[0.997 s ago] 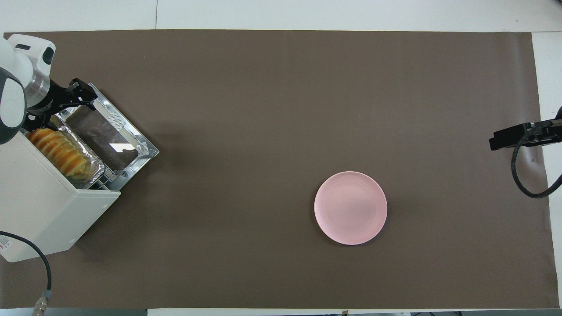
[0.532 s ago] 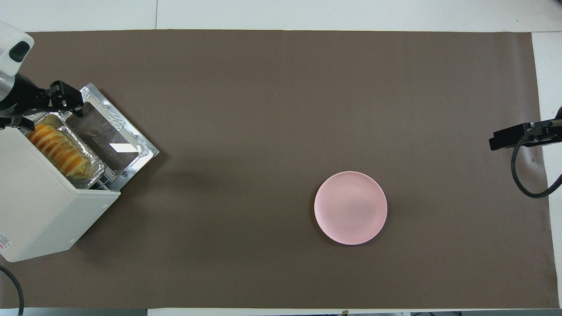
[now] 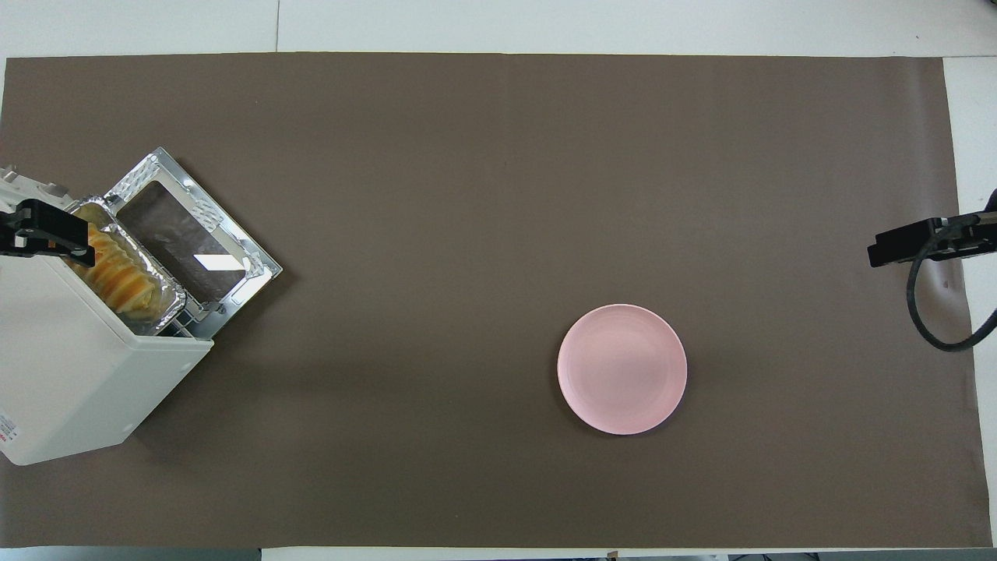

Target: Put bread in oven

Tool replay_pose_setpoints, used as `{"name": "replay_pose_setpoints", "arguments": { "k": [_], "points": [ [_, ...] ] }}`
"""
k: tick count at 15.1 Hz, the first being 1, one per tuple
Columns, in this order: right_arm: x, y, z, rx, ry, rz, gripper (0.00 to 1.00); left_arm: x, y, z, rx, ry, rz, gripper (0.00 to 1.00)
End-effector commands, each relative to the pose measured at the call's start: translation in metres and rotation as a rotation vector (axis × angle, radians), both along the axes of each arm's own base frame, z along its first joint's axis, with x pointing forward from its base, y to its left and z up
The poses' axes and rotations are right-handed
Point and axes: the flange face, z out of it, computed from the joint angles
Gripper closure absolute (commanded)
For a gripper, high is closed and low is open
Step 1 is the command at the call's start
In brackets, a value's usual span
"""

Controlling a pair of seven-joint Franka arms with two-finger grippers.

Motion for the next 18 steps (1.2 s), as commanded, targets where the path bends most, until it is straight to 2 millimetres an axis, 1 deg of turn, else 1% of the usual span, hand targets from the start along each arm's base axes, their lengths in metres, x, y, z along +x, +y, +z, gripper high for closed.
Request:
{"name": "replay_pose_setpoints", "arguments": {
  "k": [1, 2, 3, 5, 10, 12, 15, 17, 18],
  "points": [
    [-0.004, -0.003, 0.002, -0.01, 0.012, 0.013, 0.0, -0.009, 0.016, 0.001, -0.068, -0.014, 0.006, 0.0],
    [-0.004, -0.002, 0.002, -0.009, 0.012, 0.016, 0.0, -0.008, 0.022, 0.002, -0.098, -0.015, -0.001, 0.0],
    [-0.004, -0.002, 0.002, -0.009, 0.012, 0.016, 0.0, -0.005, 0.017, 0.0, -0.096, -0.026, -0.017, 0.0],
    [-0.004, -0.002, 0.002, -0.009, 0.012, 0.015, 0.0, -0.001, 0.022, 0.003, -0.091, -0.039, -0.01, 0.0],
    [-0.004, -0.003, 0.002, -0.009, 0.012, 0.013, 0.0, 0.001, 0.024, -0.002, -0.088, -0.077, -0.008, 0.0],
    [-0.004, -0.002, 0.002, -0.009, 0.012, 0.015, 0.0, 0.005, 0.015, -0.004, -0.087, -0.098, -0.035, 0.0],
    [-0.004, -0.003, 0.003, -0.009, 0.011, 0.013, 0.0, 0.004, -0.004, -0.003, -0.064, -0.077, -0.092, 0.0],
    [-0.004, -0.003, 0.003, -0.009, 0.011, 0.013, 0.0, 0.005, -0.024, -0.004, -0.067, -0.093, -0.13, 0.0],
    [-0.004, -0.002, 0.002, -0.009, 0.012, 0.016, 0.0, 0.005, -0.028, -0.003, -0.067, -0.096, -0.136, 0.0]
  ]
}}
